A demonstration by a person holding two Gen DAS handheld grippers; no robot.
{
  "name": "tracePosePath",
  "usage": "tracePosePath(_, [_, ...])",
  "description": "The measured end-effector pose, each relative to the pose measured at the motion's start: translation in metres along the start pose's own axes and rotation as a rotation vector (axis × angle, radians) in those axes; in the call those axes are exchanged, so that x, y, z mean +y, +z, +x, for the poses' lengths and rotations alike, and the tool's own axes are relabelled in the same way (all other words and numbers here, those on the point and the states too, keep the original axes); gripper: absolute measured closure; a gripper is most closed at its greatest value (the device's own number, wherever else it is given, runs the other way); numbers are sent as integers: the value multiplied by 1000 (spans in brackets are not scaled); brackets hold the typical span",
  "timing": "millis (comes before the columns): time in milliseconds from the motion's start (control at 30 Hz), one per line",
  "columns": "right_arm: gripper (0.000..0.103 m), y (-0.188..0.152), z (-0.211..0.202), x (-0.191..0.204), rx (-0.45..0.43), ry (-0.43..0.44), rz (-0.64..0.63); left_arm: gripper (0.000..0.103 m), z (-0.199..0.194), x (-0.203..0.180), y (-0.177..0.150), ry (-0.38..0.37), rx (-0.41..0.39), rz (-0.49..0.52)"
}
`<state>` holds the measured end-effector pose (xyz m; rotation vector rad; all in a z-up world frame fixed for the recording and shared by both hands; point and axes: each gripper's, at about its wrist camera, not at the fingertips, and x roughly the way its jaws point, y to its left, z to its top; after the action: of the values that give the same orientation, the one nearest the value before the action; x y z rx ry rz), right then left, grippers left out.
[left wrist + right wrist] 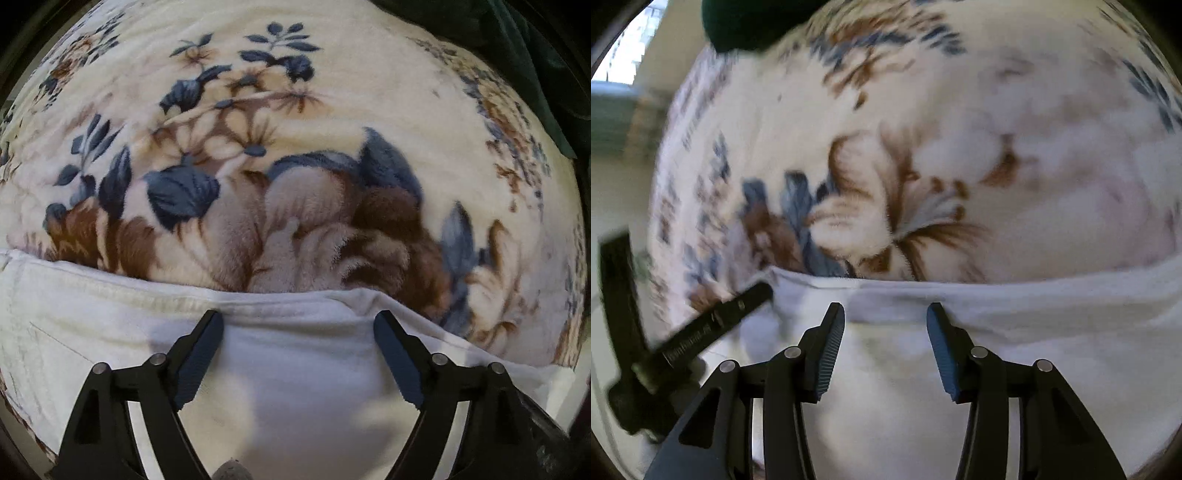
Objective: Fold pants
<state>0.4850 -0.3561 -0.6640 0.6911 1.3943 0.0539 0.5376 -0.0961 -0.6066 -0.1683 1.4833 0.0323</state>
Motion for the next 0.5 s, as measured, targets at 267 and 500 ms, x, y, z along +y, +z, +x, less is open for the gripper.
tracePosePath(267, [54,-103,-120,-132,-145,-21,393,20,-64,9,-82,-59,-36,38])
tracePosePath(500, [54,-156,-78,-168,-53,120,533,20,-55,25,-171,2,91,-37])
